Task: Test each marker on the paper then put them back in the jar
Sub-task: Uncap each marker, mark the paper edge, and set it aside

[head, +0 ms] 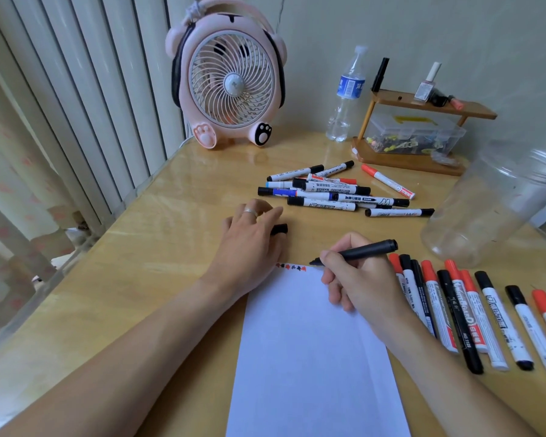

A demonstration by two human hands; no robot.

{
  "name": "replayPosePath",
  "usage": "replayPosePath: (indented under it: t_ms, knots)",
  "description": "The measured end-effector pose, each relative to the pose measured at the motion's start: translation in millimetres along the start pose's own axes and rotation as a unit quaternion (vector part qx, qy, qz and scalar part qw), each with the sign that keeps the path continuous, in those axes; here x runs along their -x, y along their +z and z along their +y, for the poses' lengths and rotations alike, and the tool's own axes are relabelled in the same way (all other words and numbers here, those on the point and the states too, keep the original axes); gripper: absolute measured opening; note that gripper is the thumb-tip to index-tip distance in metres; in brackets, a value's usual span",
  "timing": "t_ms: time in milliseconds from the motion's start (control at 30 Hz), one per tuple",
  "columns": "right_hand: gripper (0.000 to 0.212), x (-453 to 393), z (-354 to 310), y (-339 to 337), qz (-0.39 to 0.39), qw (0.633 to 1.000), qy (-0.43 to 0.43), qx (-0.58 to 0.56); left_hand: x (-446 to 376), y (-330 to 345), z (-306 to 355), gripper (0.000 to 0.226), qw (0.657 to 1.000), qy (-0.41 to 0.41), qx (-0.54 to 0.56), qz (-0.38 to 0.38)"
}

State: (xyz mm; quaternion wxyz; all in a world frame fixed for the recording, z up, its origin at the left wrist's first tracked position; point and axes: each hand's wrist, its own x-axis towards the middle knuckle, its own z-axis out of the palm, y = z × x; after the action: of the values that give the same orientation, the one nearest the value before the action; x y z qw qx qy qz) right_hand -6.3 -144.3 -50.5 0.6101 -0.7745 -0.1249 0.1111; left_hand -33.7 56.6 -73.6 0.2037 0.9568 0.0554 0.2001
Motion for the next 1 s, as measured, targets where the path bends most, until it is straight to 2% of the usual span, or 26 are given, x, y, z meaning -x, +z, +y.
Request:
replayPosePath:
  t_ms: [167,333,400,533,700,900,1000]
  knots:
    - [0.008,3,-6,0,-0.019,1.000,-0.020,-0.009,-2,-1,-1,0.018,1.000,-0.003,0.023,0.010]
    - [0.014,5,-6,-3,-0.015,0.998,-0.052,-0.039,4,-7,1,0.030,0.991,0.061,0.113,0.032]
    - [0.016,4,-3,-4,-0.013,0.996,-0.062,-0.055,5,-9,2,0.030,0.990,0.076,0.114,0.032]
    - [0.002,4,-1,-5,-0.016,0.994,-0.076,-0.071,6,-10,2,0.027,0.986,0.095,0.130,0.039]
    - [0.007,6,-2,-5,-0.014,0.993,-0.094,-0.071,8,-10,3,0.026,0.982,0.112,0.149,0.039]
    - [0.010,5,-1,-4,-0.055,0.992,-0.109,-0.028,9,-12,1,0.025,0.973,0.147,0.177,0.014]
    - [0.010,5,-5,-7,-0.070,0.991,-0.096,-0.062,10,-13,-2,0.024,0.972,0.149,0.181,0.016]
